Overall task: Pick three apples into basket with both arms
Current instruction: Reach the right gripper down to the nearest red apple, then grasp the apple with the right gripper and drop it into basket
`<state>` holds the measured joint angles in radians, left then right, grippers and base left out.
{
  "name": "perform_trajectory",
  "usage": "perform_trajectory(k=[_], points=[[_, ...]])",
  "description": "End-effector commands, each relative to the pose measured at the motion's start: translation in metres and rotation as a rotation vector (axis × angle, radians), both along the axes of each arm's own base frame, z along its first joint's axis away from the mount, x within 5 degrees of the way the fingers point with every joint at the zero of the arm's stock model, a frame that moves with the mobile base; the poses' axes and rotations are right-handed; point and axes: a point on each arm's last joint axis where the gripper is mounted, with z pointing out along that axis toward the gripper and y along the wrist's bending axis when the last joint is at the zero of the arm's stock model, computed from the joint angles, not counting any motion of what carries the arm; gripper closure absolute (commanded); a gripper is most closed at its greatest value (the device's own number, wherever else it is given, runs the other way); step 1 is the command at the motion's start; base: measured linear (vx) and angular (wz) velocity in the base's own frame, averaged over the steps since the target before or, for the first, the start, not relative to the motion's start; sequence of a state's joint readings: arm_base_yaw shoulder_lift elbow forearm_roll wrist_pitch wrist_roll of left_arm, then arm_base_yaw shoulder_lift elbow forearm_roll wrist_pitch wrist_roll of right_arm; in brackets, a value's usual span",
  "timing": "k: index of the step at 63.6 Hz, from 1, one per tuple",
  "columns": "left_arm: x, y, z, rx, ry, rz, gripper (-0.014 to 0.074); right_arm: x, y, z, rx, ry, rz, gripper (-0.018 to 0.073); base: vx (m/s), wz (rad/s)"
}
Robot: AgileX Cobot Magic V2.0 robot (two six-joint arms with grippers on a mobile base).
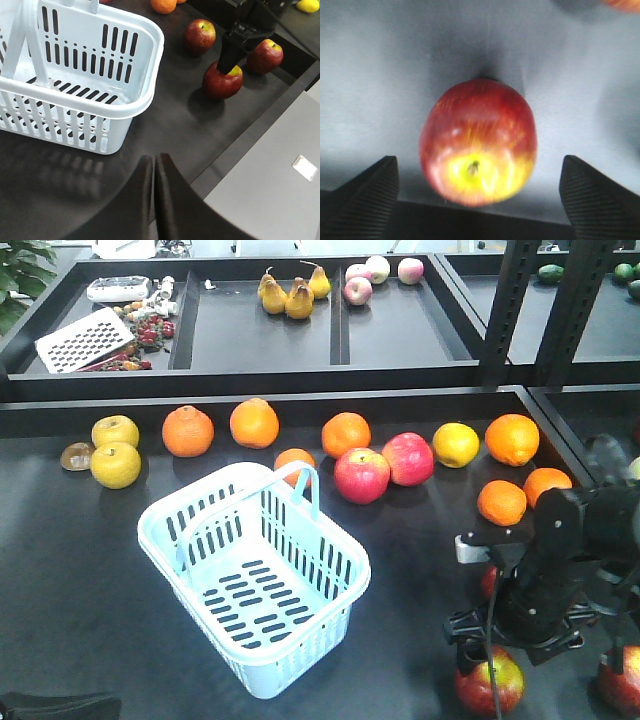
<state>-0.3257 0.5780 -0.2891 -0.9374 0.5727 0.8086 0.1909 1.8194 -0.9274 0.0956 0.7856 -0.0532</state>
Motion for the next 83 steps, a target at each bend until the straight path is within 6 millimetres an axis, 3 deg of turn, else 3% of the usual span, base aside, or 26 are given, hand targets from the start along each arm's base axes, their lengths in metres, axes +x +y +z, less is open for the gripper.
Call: perform_trajectory(k=[1,16,23,30,41,53,62,71,83], points=[[0.004,-0.001,0.011,-0.041,-0.030,0.023,0.0603,0.008,0.002,0.005,0.012,-0.044,-0.002,-0.0049,0.00,0.00],[0.004,-0.001,0.011,-0.041,-0.030,0.023,0.0603,0.011,0.002,-0.016,0.006,-0.009,0.024,-0.0020,0.00,0.00],[0.004,-0.001,0.011,-0.039,-0.030,0.023,0.0603,0.012,0.003,-0.016,0.018,-0.019,0.041,0.0050,0.00,0.00],[0.004,-0.001,0.011,-0.039,-0.030,0.023,0.0603,0.012,0.006,-0.006,0.055,-0.050,0.039,0.0232,0.00,0.00],[0.004,-0.001,0.011,-0.039,-0.030,0.023,0.0603,0.008,0.013,0.038,0.162,-0.182,0.090,0.0572,0.00,0.00],[0.004,-0.001,0.011,-0.039,-0.030,0.023,0.0603,-0.015,0.028,0.118,0.413,-0.432,0.167,0.0568,0.00,0.00],[0.004,-0.001,0.011,-0.039,-0.030,0.023,0.0603,-0.026,0.038,0.155,0.594,-0.594,0.188,0.0564,0.00,0.00],[0.004,-0.001,0.011,-0.039,-0.032,0.025,0.0603,-0.022,0.064,0.154,0.716,-0.639,0.227,0.0561,0.00,0.00],[0.004,-0.001,0.011,-0.039,-0.031,0.024,0.0603,0.000,0.106,0.118,0.647,-0.659,0.227,0.0535,0.00,0.00]])
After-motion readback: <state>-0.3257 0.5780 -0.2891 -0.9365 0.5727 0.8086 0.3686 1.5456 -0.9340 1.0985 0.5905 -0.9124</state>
